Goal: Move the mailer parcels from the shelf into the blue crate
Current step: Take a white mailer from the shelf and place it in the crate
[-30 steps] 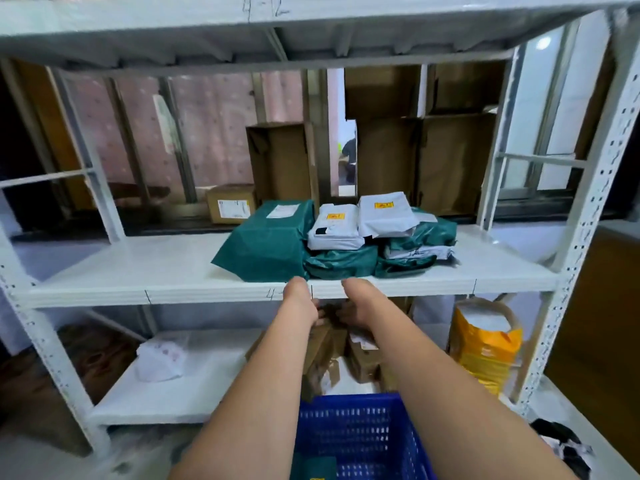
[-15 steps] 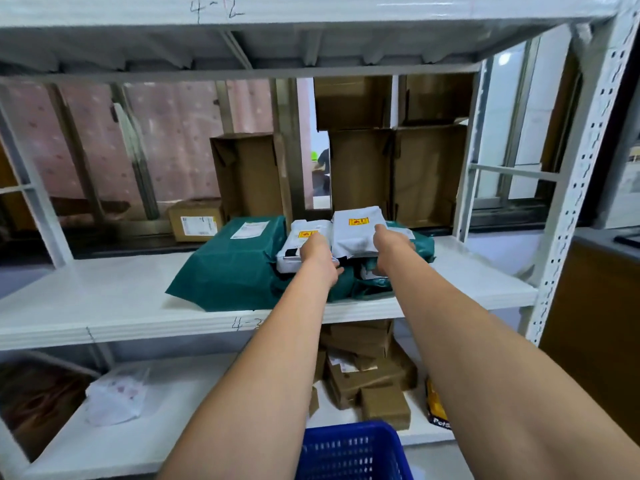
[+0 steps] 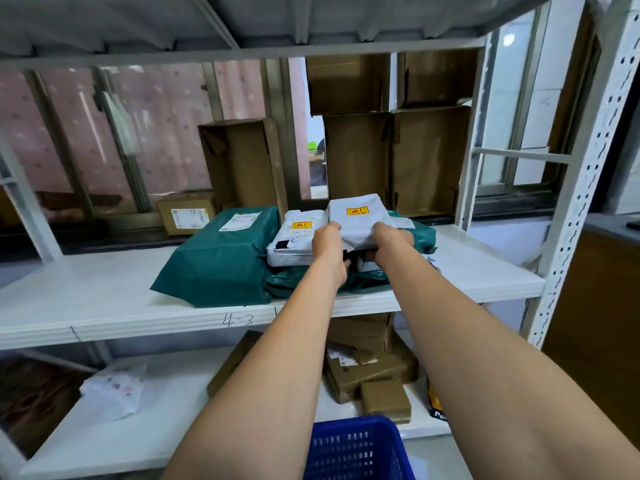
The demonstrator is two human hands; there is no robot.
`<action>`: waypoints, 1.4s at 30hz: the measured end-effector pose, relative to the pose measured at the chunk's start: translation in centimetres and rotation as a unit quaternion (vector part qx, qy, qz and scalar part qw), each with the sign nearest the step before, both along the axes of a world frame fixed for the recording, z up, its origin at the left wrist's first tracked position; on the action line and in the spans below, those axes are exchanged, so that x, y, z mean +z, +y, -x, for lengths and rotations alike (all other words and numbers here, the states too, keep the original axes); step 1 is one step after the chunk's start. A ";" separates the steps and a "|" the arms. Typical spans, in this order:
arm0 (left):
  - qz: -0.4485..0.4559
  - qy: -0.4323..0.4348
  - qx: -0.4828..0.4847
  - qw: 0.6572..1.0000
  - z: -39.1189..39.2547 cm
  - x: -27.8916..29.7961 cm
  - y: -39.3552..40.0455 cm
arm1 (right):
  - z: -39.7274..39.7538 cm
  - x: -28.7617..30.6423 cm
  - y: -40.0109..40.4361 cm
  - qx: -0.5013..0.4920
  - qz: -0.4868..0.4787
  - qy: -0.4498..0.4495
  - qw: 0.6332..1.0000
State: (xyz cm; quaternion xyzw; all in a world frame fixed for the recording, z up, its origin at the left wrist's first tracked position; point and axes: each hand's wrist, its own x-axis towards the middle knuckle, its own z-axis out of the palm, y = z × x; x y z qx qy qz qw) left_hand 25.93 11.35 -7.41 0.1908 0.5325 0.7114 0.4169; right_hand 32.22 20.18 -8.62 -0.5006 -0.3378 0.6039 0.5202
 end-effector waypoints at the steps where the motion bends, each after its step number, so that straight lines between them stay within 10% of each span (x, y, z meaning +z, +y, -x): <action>1: -0.003 -0.003 0.005 1.000 0.0 -0.2 -0.4 | -0.6 -0.1 -1.0 0.004 -0.011 0.015 1.000; 9: -0.011 0.058 0.035 0.998 0.8 -4.6 -6.1 | -4.9 -8.0 -8.2 0.208 -0.032 0.177 0.961; 20: 0.061 0.105 -0.004 0.993 6.0 -19.8 -16.3 | -7.7 -22.4 -15.6 0.436 0.038 -0.085 0.895; 42: 0.230 -0.022 -0.007 0.973 4.8 -52.1 -20.8 | -0.5 -49.5 -21.5 0.298 0.122 -0.099 0.942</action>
